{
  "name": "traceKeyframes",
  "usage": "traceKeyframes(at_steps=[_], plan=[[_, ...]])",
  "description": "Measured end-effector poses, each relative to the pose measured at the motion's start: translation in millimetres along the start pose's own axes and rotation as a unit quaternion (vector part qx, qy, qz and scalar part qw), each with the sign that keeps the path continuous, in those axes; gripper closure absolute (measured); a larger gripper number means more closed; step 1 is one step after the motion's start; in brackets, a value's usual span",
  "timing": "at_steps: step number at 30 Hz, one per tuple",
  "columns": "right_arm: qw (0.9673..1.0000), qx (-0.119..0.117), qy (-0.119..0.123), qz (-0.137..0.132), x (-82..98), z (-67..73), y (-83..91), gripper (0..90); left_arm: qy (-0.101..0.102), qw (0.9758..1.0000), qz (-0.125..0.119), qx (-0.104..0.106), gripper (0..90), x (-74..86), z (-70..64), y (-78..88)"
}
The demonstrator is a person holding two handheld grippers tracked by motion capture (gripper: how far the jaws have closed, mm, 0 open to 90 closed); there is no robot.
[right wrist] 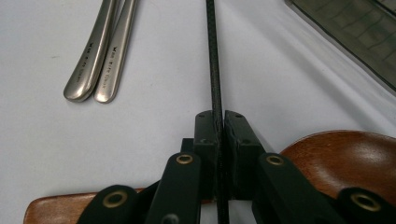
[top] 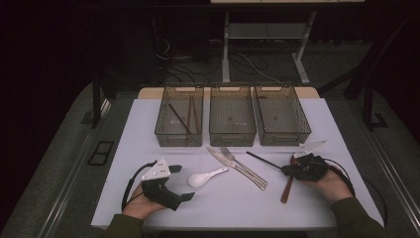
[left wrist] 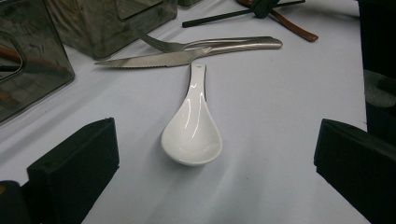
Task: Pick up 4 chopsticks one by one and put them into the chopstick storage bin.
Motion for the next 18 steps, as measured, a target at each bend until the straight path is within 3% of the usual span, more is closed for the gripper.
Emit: traceKeyframes(at_steps=[18], plan=[[1.0,-0.006,0.002,-0.001,-0.8,0.6,1.7,85.0,-0.001,1.0,0.0,0.0,0.0,-0.3,-0.3,0.2]])
Point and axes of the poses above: each handheld gripper's, and its own axes: y roughly backward along the jaws, x roughly out of its underside, z roughly to its left, the point moved 8 cm from there along -y, roughly forward along the jaws, and after that the axes turned 14 degrees about x, right-handed, at the moved point
